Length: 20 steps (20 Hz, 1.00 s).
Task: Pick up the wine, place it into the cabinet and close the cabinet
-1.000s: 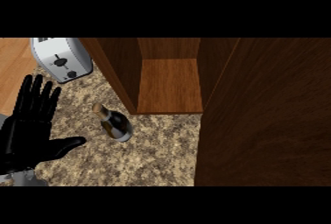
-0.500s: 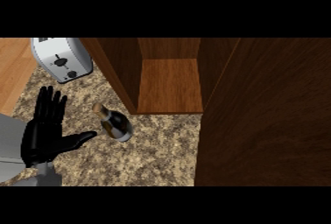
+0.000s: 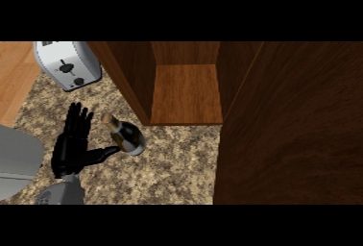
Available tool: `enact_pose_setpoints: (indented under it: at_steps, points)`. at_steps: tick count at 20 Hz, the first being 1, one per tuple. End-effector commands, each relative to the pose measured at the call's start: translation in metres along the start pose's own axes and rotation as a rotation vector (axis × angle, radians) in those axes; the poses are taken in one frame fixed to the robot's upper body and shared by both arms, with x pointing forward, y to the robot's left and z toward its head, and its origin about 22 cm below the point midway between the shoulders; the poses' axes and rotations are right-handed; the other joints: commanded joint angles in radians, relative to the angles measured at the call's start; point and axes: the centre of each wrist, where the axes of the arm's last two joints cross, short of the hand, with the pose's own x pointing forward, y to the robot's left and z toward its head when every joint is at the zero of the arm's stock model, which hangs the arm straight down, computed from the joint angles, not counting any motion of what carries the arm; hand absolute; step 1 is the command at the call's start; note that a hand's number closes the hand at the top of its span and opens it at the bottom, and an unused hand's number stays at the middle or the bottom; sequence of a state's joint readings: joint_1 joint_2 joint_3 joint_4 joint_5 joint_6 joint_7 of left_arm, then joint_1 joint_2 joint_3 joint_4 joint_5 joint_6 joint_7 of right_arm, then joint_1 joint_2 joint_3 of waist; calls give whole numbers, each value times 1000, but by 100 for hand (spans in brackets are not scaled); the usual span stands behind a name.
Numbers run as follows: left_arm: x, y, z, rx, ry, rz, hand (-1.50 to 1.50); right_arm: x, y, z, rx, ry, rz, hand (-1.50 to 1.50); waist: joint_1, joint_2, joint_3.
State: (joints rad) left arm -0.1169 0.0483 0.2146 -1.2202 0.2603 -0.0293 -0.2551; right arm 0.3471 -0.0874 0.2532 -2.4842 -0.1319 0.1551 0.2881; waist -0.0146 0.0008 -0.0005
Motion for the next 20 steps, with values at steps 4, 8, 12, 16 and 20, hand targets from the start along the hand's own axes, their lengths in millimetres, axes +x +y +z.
enact_pose_setpoints:
  at_steps: [4,8,12,16,20]
  points:
    - [-33,4,5,-91,36,91,-150,25,-1,10,11,-57,-81,-150,5,0,0]
    - [-58,11,13,-134,74,133,-150,36,2,12,39,-55,-64,-150,4,1,-1]
    - [-77,11,17,-119,99,170,-150,36,-1,21,37,-64,-50,-150,-5,0,0]
    - [-73,28,-4,-125,97,191,-150,31,5,13,44,-64,-63,-150,-4,3,-1]
    - [-101,3,13,-106,78,234,-150,6,-3,2,9,-66,-47,-150,1,2,0]
